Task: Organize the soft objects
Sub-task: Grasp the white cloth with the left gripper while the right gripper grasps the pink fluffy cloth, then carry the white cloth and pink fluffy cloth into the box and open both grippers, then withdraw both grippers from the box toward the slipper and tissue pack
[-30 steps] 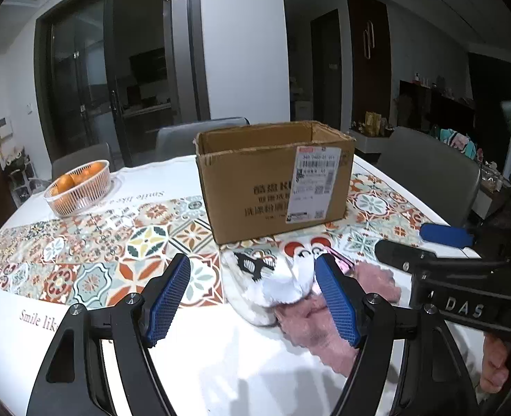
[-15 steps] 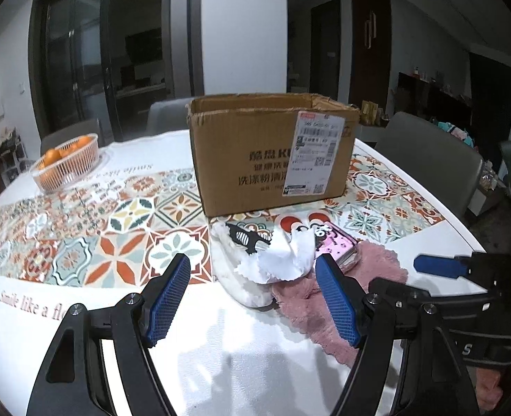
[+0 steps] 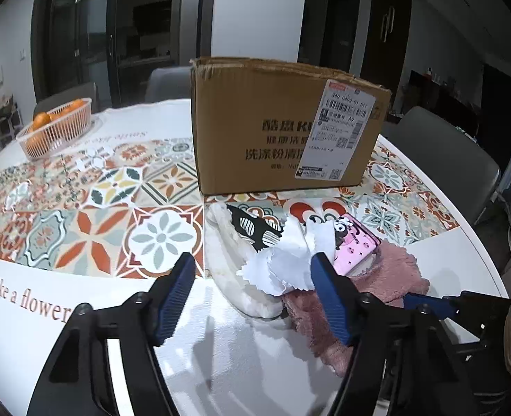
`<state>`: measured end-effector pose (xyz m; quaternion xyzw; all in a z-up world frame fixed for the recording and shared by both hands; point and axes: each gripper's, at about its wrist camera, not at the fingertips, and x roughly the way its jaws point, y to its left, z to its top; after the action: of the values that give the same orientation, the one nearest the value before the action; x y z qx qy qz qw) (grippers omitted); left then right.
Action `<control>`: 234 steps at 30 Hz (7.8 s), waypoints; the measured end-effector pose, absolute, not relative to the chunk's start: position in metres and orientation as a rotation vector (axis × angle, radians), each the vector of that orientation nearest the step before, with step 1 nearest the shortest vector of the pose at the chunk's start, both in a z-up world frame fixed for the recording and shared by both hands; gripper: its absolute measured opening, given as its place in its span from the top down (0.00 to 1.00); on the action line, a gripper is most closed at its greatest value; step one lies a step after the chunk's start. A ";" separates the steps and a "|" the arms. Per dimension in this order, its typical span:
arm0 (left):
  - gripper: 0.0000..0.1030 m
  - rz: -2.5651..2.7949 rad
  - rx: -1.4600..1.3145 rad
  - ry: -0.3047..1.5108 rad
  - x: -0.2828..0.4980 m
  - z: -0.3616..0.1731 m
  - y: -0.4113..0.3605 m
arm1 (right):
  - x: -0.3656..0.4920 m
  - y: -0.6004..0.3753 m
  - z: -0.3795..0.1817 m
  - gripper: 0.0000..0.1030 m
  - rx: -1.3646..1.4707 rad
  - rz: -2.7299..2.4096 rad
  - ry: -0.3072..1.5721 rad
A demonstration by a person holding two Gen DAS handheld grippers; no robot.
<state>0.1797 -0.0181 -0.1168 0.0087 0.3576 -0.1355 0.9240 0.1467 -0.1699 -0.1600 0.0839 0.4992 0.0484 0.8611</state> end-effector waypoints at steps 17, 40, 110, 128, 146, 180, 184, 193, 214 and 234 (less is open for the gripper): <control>0.86 -0.307 -0.018 0.760 0.179 -0.125 -0.019 | 0.147 -0.168 -0.164 0.50 0.132 0.065 1.030; 0.98 -0.357 -0.029 0.673 0.157 -0.092 -0.029 | 0.130 -0.189 -0.122 0.86 0.217 0.071 0.886; 0.98 -0.352 -0.012 0.188 0.243 0.075 -0.030 | 0.206 -0.187 0.049 0.86 0.137 0.113 0.362; 0.98 -0.389 0.021 0.248 0.309 0.049 -0.053 | 0.271 -0.202 0.025 0.86 0.147 0.120 0.431; 0.98 -0.420 0.040 0.433 0.353 0.000 -0.060 | 0.321 -0.203 -0.006 0.86 0.141 0.116 0.576; 0.32 -0.269 0.080 0.518 0.289 0.008 -0.032 | 0.266 -0.198 0.012 0.39 0.081 0.038 0.542; 0.26 -0.254 0.069 0.529 0.271 0.010 -0.026 | 0.248 -0.194 0.016 0.38 0.076 0.043 0.531; 0.17 -0.215 0.066 0.521 0.231 0.012 -0.014 | 0.211 -0.185 0.019 0.31 0.069 0.055 0.522; 0.15 -0.184 0.032 0.656 0.170 -0.030 -0.002 | 0.161 -0.176 -0.025 0.29 0.072 0.083 0.670; 0.15 -0.238 0.056 0.817 0.167 -0.090 -0.009 | 0.163 -0.172 -0.085 0.29 0.041 0.123 0.863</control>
<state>0.1669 -0.0093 -0.0899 0.0273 0.3963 -0.1152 0.9105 0.1633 -0.1720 -0.0845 0.0198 0.4177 0.0594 0.9064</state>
